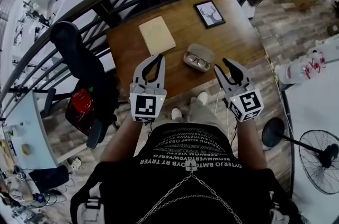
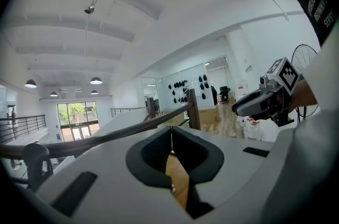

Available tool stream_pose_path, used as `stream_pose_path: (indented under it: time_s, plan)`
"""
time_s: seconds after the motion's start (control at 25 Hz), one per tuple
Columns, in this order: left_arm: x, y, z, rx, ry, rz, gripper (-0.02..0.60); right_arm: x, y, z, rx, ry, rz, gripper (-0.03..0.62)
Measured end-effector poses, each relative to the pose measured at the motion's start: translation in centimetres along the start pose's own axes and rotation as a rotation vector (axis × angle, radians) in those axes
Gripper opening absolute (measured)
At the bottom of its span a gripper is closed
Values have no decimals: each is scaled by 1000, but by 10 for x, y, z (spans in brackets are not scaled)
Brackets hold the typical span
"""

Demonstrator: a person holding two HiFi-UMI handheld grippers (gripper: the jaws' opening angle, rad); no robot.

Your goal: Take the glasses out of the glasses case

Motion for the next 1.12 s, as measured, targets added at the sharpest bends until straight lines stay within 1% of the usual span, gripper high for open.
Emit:
stream_pose_path:
  time_s: [0.2, 0.6, 0.76, 0.92, 1.0, 1.12]
  plan:
    - [3, 13, -1, -24, -8, -11, 29, 16, 14, 15, -19, 24, -18, 132]
    - [7, 44, 2, -73, -16, -37, 29, 40, 54, 44, -101, 59, -40, 132]
    - [9, 56, 6, -81, -28, -36, 29, 57, 70, 49, -139, 59, -79, 132]
    - [15, 67, 9, -84, -33, -54, 29, 79, 84, 50, -172, 69, -124, 132]
    - [18, 72, 9, -82, -36, -58, 29, 91, 89, 51, -184, 87, -146, 132]
    - [27, 72, 9, -94, -42, -70, 29, 106, 97, 45, -226, 132, -172, 133]
Point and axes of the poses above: the fingertips, and each gripper's own axes: y forward along the fingers, z to its right, x out of its underside, the point moved 7 cm from there along -y, backward along the fingers, and after that the axes turned 8 degrees about -y, right-handed, at the moved point
